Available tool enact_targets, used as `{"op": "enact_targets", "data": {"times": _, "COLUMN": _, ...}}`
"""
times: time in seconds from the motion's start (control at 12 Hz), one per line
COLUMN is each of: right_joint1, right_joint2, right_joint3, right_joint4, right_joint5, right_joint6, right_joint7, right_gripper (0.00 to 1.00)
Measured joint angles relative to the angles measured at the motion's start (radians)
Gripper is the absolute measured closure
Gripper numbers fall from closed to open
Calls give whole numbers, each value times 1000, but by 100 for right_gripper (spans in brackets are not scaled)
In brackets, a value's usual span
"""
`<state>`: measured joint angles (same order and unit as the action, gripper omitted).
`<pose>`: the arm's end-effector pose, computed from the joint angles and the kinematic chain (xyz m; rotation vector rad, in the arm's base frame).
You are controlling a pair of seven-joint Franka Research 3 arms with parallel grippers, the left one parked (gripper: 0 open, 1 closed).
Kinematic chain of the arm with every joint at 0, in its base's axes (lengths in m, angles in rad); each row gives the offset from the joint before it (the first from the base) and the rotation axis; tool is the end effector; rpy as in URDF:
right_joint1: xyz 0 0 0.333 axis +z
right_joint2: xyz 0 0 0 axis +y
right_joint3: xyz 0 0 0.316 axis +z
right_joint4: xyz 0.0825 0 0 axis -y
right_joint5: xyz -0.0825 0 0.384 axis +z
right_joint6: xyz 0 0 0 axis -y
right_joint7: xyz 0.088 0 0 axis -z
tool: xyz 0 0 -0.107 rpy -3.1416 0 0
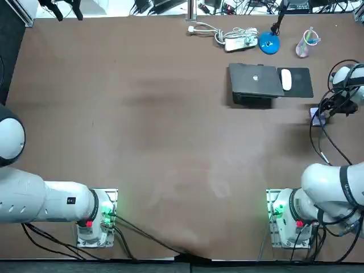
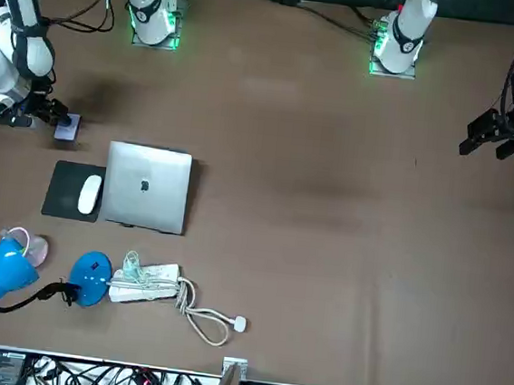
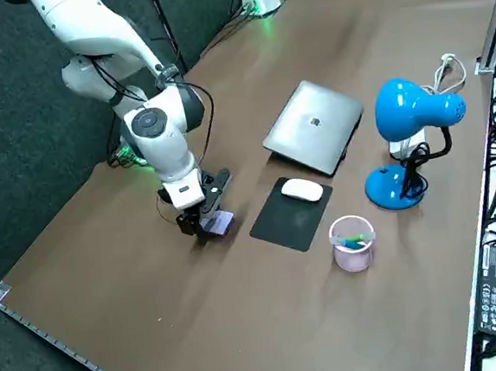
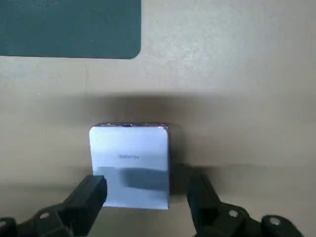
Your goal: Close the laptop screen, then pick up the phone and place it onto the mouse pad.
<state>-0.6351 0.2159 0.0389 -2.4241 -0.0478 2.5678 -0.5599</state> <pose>0.4023 -0.2714 0.2140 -3.1140 -0.0065 0.1075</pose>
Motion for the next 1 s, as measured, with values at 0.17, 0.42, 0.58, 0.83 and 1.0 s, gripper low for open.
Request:
{"op": "enact_targets", "data": {"times": 0.17, "right_joint1": -5, "right_joint2": 0, "right_joint3": 0, "right_joint4": 1, "right_joint5": 0, "right_joint6": 0, "right_joint7": -2, "right_gripper": 0}}
{"op": "enact_targets", "data": {"times": 0.42, "right_joint1": -6, "right_joint2": 0, "right_joint3": 0, "right_joint4": 2, "right_joint5": 7, "right_joint6": -1, "right_joint7": 69, "right_gripper": 0}}
{"op": "enact_targets", "data": {"times": 0.58, "right_joint1": -5, "right_joint2": 0, "right_joint3": 4, "right_joint4": 2, "right_joint5": 7, "right_joint6": -1, "right_joint7": 180, "right_gripper": 0}}
{"op": "enact_targets", "data": {"times": 0.83, "right_joint1": -5, "right_joint2": 0, "right_joint3": 7, "right_joint4": 2, "right_joint5": 7, "right_joint6": -1, "right_joint7": 251, "right_gripper": 0}}
{"op": "enact_targets", "data": {"times": 1.0, "right_joint1": -5, "right_joint2": 0, "right_joint3": 7, "right_joint4": 2, "right_joint5": 7, "right_joint6": -1, "right_joint7": 298, "right_gripper": 0}}
